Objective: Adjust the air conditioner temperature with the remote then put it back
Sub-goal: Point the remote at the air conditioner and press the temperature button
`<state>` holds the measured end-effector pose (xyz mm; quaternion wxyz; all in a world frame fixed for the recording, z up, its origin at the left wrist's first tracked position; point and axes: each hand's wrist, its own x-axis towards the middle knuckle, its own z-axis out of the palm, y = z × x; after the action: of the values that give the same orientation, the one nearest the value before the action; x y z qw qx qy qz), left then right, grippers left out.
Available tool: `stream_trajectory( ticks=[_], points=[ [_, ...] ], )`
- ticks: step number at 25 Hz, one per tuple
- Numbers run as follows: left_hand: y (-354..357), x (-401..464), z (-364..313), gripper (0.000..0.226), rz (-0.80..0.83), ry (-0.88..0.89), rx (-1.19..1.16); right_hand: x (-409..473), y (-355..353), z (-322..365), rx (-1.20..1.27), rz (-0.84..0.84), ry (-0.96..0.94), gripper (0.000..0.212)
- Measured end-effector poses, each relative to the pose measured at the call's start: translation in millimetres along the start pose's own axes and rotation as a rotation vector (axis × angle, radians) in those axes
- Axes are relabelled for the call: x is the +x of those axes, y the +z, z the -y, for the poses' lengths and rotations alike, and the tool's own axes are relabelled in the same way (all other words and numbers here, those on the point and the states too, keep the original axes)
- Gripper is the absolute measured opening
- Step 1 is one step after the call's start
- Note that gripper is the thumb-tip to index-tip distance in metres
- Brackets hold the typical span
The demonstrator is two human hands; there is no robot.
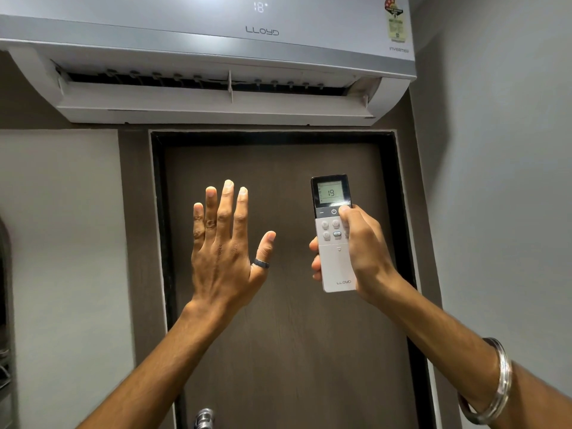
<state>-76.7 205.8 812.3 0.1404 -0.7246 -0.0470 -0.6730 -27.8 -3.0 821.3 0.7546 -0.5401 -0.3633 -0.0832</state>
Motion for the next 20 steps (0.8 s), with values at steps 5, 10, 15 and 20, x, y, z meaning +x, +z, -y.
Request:
stream_trajectory(
  ticks=[5, 10, 15, 20],
  points=[
    [-1, 0, -5, 0.08, 0.003, 0.001, -0.007, 0, -3, 2, -0.003, -0.003, -0.006, 0.033],
    [-1, 3, -9, 0.08, 0.011, -0.004, -0.026, 2, -6, 2, -0.048, -0.008, -0.036, 0.034],
    [1, 3, -10, 0.079, 0.016, -0.006, -0.028, 5, -9, 0, -0.027, 0.001, -0.035, 0.032],
    [6, 4, -9, 0.079, 0.001, 0.005, -0.022, 10, -9, -2, -0.007, 0.003, -0.031, 0.033]
  ],
)
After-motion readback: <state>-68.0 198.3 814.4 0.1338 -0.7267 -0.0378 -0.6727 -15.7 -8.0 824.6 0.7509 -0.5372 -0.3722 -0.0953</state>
